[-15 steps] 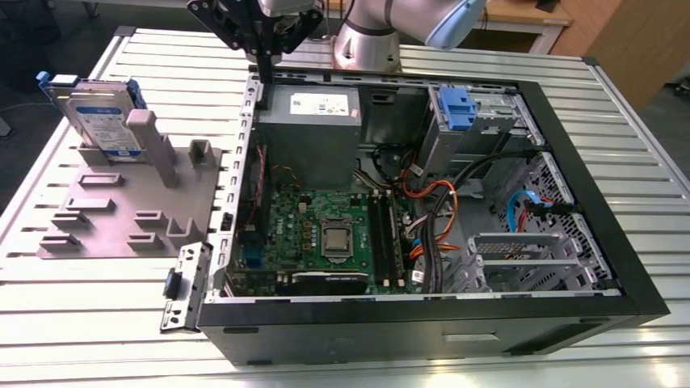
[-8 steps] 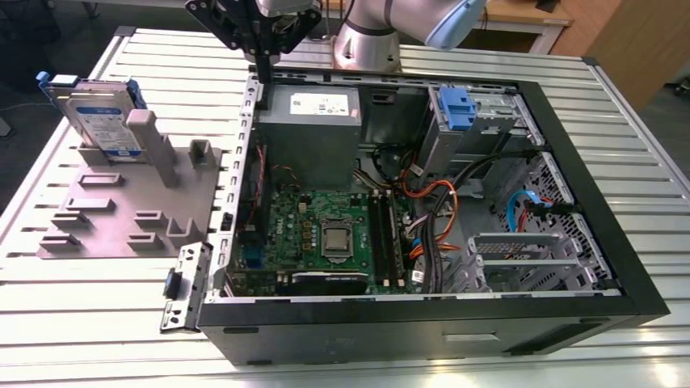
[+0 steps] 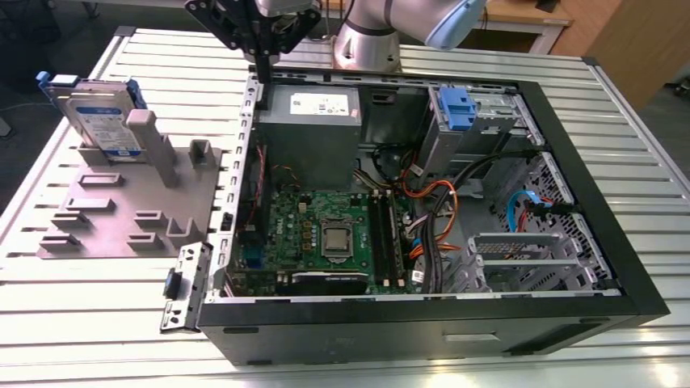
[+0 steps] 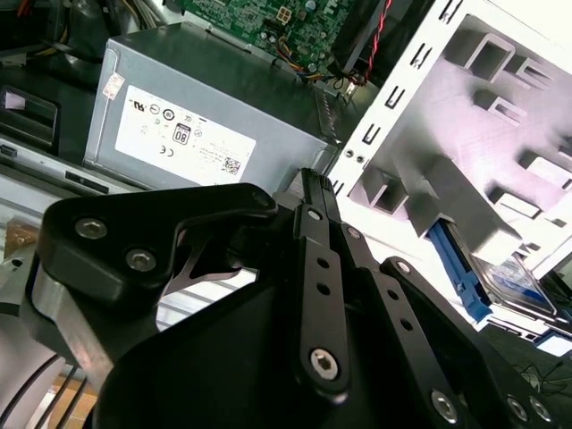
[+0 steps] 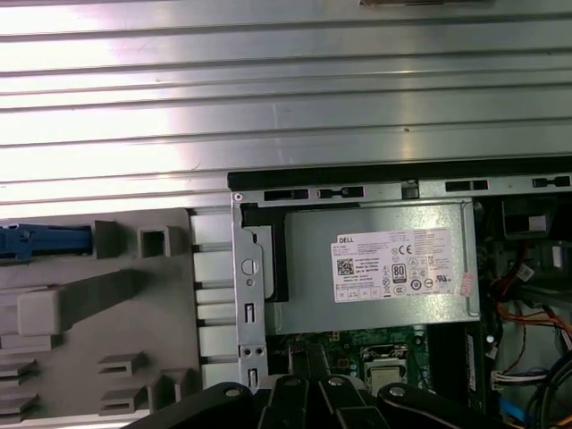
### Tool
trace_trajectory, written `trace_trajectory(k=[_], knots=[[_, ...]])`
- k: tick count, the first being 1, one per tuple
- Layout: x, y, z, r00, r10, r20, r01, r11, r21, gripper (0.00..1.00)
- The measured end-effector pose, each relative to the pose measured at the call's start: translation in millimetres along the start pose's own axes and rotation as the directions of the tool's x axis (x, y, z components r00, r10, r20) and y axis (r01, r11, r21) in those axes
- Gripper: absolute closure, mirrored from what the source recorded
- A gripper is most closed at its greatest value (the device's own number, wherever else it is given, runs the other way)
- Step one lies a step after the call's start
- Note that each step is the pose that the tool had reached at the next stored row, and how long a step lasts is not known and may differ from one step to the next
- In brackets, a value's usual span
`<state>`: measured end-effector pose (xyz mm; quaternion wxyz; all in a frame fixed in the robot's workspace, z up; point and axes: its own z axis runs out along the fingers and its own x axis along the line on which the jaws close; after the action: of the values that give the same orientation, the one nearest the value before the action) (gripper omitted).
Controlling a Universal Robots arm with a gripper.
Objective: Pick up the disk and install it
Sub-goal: 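Reach for the disk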
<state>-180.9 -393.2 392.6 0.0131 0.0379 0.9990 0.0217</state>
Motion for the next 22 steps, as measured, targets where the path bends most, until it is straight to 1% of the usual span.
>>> trace_trajectory(k=[5, 22], knots=[[4.4, -0.4, -0.1, 1.0, 0.0, -0.0001, 0.0, 1.0, 0.0, 0.89], [9.8, -0.7, -0.1, 1.0, 0.0, -0.0001, 0.0, 1.0, 0.0001, 0.89]])
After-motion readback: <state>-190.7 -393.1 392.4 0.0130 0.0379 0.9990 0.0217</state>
